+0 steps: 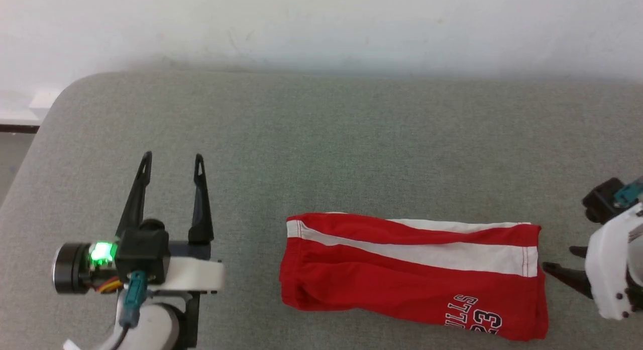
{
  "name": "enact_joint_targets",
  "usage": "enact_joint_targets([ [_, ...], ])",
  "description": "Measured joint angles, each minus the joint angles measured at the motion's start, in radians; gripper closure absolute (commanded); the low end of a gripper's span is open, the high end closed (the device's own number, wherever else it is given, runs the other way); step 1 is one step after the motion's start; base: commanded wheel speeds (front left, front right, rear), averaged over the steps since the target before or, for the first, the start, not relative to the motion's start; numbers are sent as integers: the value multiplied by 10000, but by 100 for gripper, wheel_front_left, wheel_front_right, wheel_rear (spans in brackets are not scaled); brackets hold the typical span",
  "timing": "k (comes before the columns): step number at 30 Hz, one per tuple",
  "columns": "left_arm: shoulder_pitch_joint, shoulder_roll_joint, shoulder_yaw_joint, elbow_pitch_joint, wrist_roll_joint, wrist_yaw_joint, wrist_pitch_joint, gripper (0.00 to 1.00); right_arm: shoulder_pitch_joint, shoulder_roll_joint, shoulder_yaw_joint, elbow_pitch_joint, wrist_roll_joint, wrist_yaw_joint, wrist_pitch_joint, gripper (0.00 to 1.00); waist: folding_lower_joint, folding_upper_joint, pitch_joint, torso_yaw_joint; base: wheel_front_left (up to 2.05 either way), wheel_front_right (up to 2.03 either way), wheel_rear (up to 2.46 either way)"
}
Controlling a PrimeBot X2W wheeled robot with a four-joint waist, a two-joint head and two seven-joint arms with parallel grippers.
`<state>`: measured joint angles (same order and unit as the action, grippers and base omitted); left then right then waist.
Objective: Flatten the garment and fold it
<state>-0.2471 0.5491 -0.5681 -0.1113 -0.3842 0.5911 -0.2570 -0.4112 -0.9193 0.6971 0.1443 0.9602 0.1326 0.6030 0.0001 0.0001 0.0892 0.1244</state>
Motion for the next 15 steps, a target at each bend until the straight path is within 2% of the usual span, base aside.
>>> enact_joint_targets([
  [4,653,-560,704,-73,790,-113,0,0,198,951,-512,694,-374,-2,234,0,0,0,188,91,0,0,0],
  [10,1220,-1511,1484,148,1615,-731,0,0,439,2322,-945,1988,-1103,-6,351,0,0,0,438,255,0,0,0],
  [15,1458,-2217,1885,594,2251,-1367,0,0,529,2708,-1172,2391,-1235,-12,100,0,-1,0,567,371,0,0,0],
])
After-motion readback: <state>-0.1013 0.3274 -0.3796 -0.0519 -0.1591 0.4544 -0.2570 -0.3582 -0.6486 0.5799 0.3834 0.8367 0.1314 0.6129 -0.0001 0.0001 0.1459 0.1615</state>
